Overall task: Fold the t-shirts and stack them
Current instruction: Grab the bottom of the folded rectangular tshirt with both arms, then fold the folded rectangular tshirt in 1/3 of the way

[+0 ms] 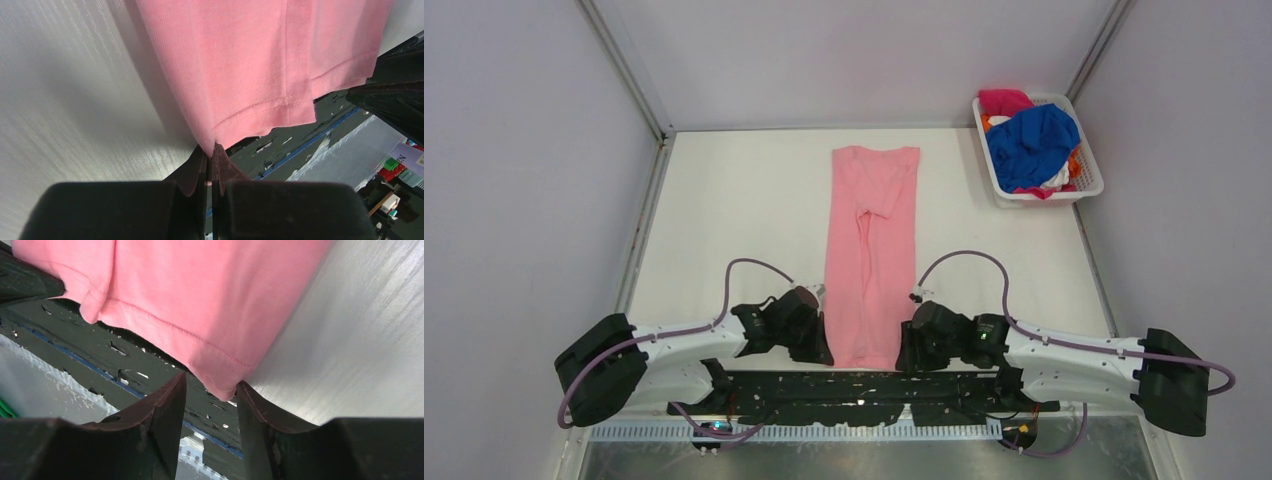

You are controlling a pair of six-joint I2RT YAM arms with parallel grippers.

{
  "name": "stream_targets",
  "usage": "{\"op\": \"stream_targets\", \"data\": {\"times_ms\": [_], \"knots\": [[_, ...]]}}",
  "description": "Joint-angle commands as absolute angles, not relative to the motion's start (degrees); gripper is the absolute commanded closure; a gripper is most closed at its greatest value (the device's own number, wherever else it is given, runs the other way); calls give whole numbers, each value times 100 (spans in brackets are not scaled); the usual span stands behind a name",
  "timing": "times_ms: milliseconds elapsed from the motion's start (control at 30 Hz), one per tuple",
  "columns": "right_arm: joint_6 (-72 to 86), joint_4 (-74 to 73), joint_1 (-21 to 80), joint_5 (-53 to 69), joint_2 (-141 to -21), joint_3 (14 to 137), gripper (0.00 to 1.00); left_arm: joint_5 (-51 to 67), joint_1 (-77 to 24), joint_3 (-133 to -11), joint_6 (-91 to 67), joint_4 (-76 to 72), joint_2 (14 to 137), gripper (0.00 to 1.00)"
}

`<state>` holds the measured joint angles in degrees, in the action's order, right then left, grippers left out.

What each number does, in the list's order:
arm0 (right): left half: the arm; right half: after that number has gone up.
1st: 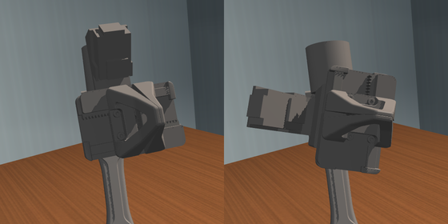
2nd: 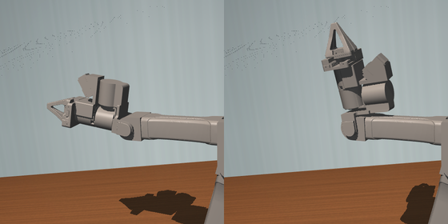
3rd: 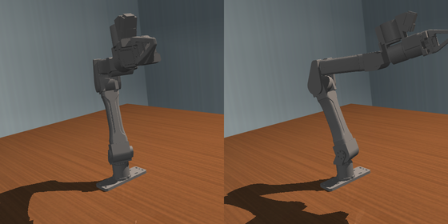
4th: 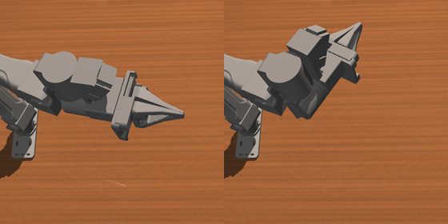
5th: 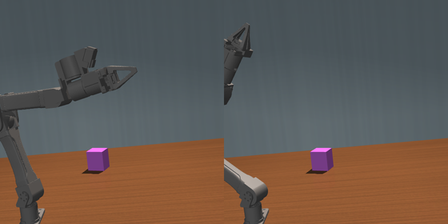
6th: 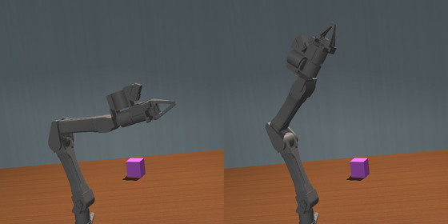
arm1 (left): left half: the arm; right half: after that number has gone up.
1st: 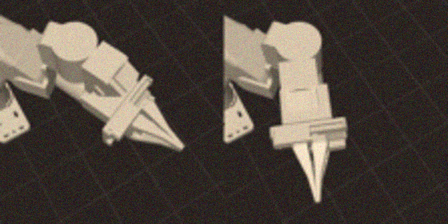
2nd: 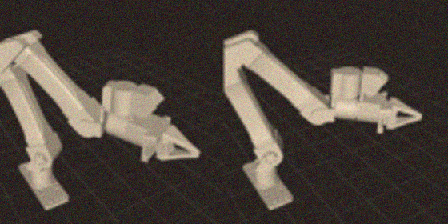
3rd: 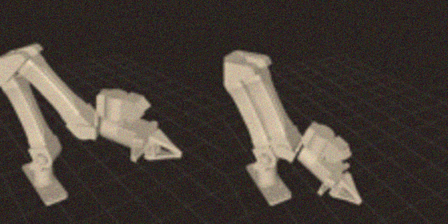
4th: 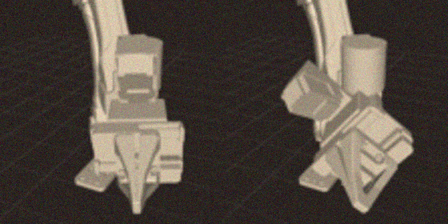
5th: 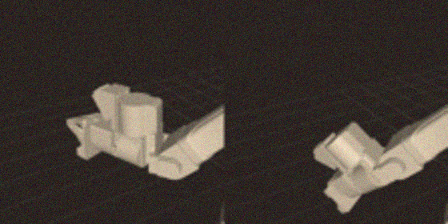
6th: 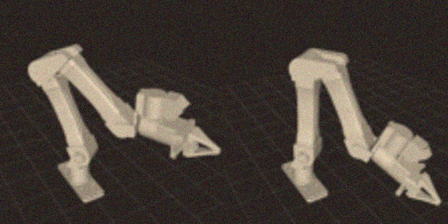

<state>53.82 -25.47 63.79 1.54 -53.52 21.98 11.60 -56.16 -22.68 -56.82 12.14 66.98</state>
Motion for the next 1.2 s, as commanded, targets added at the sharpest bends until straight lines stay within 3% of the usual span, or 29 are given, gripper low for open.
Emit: {"op": "stream_targets", "data": {"times_ms": [0, 133, 233, 333, 700, 867, 1167], "knots": [[5649, -2221, 6426, 26, -5489, 2074, 53, 1089, -5666, -2226, -5695, 1292, 6700, 100], [5721, -2206, 6426, -163, -5616, 2051, 59, 1071, -5664, -2215, -5727, 1343, 6670, 100], [5708, -2344, 6433, -195, -5580, 2078, 80, 1013, -5669, -2215, -5739, 1491, 6557, 100], [5570, -2685, 6434, -198, -5365, 2160, 94, 1047, -5718, -2218, -5711, 1742, 6343, 100], [5409, -2744, 6427, -256, -4447, 2095, 95, 1437, -5894, -2614, -5363, 1801, 6316, 100], [5142, -2633, 6238, -792, -4555, 2534, 95, 862, -5806, -3357, -4902, 2271, 6509, 100], [4163, -1722, 4725, -229, -5129, 2986, 95, 403, -4893, -4675, -4330, 2547, 7261, 100]]}}
